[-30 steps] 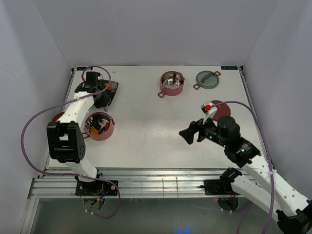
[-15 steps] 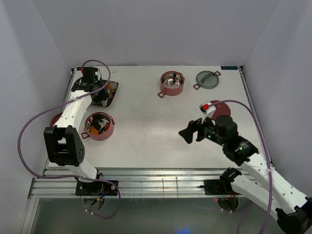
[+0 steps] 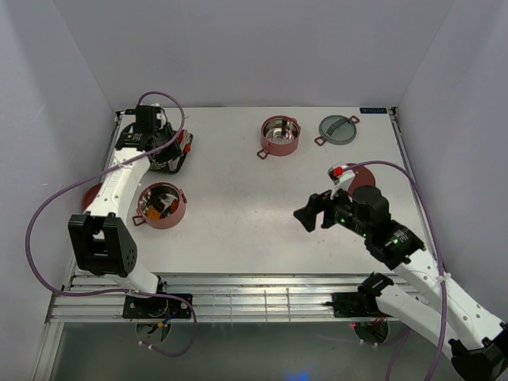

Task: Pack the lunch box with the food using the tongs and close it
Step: Pick up the fake food from the plate, then place the fake food in the packing box.

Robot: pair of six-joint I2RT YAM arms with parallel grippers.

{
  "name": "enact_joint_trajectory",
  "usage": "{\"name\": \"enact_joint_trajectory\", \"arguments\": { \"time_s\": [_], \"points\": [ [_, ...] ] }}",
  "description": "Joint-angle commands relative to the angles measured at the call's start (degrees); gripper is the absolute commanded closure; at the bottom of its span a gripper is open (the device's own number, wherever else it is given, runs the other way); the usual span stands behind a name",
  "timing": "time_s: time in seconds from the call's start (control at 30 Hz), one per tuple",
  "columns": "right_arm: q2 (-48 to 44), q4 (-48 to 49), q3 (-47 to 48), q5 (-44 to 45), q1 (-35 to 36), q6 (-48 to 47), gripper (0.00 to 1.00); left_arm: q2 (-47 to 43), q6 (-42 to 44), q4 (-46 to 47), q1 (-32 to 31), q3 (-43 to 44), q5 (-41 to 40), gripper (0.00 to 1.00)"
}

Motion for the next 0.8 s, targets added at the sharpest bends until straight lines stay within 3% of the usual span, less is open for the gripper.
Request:
{"name": "enact_joint_trajectory", "arguments": {
  "time_s": [0.0,0.33,0.77],
  "points": [
    [-1.2,0.2,3.3,1.1,0.4,-0.2,0.1,-2.6,2.2,3.4,-5.8,6.7,2.7,1.0],
    [-2.7,-0.5,3.4,1.3,0.4,-0.2,0.1,8.2,3.6,8.9,-19.3,18.4,6.5,1.0],
    [-3.8,-3.1,4.6,2.5,0.4,-0.9,0.1,23.9,6.7,14.1,-24.5,27.9,7.7,1.0]
  ]
}}
